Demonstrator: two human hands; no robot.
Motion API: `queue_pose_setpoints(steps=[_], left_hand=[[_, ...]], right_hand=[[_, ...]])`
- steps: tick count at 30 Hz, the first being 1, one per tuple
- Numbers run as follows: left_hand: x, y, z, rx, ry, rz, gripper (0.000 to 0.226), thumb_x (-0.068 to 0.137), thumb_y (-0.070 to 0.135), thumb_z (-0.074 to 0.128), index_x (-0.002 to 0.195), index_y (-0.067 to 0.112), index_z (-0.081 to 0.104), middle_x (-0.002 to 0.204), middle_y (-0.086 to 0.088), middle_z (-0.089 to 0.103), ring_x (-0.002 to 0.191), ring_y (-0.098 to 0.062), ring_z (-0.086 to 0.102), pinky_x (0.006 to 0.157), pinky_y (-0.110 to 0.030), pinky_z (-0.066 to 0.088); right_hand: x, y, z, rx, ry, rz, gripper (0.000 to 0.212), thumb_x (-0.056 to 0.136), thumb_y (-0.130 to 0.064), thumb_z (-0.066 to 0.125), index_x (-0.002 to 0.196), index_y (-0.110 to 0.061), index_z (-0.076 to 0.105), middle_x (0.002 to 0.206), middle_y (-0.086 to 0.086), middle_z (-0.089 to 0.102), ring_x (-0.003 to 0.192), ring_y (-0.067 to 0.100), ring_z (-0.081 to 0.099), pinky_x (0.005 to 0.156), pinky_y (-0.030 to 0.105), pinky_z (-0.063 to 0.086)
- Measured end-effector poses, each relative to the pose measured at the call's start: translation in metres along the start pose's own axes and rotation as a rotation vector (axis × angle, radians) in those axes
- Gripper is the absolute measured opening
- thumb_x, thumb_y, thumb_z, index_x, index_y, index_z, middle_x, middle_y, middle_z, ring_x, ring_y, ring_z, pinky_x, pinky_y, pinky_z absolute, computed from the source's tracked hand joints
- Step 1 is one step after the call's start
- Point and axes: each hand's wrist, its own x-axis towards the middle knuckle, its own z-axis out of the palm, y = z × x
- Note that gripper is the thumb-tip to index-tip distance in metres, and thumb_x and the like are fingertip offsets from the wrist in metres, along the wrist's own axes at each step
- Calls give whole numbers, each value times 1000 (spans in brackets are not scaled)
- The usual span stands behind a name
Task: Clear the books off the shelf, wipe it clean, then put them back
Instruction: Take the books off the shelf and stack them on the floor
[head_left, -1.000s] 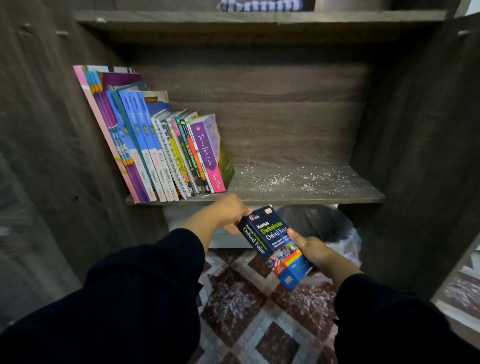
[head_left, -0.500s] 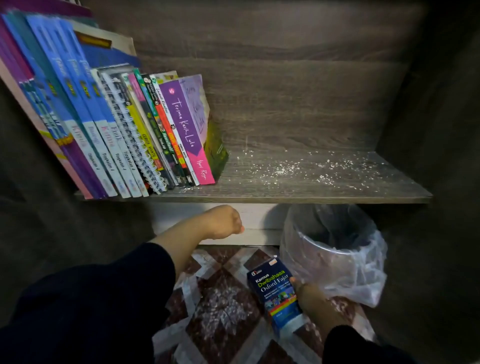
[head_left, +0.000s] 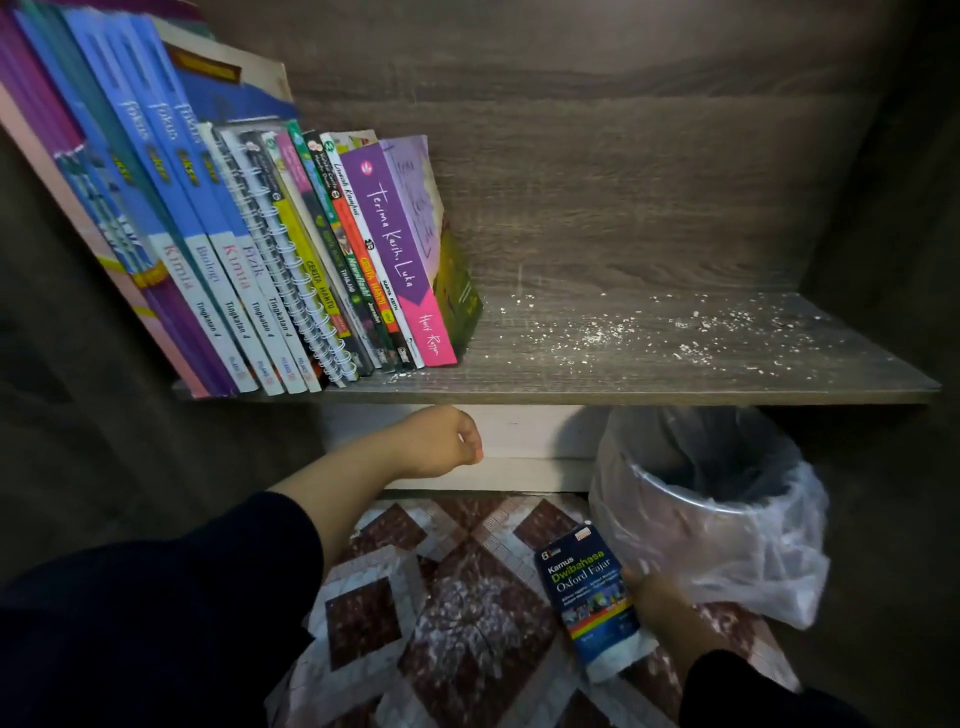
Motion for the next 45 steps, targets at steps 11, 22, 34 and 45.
queue_pose_setpoints(steps=[11, 22, 34, 45], left_hand=[[-38, 33, -17, 35, 44, 55, 17, 93, 16, 54, 99, 11, 69, 98, -3, 69, 84, -19, 66, 79, -29, 52], [-67, 75, -125, 536, 1131, -185, 53, 94, 39, 47, 135, 6, 49, 155, -15, 21, 144, -34, 14, 116, -48, 14], [-39, 93, -128, 635, 1157, -227, 63, 91, 49, 50, 131, 0, 47, 156, -23, 17, 147, -36, 4, 118, -47, 11], [-54, 121, -113, -4, 1148, 72, 25, 93, 21, 56, 115, 12, 49, 109, -12, 62, 96, -31, 60, 70, -37, 42]], right_hand=[[-25, -69, -31, -260, -256, -142, 16, 98, -21, 45, 108, -14, 56, 108, 12, 55, 95, 22, 52, 69, 21, 40], [-93, -181, -146, -214, -518, -359, 18, 99, -20, 44, 103, -18, 62, 89, -5, 70, 83, 16, 64, 60, 28, 49], [-102, -197, -135, 143, -551, -552, 17, 99, -22, 45, 97, -19, 62, 89, -2, 67, 83, 14, 65, 60, 26, 53], [-110, -180, -138, 432, -615, -416, 50, 95, -48, 38, 121, -6, 48, 104, 10, 63, 90, 20, 64, 74, 40, 56]])
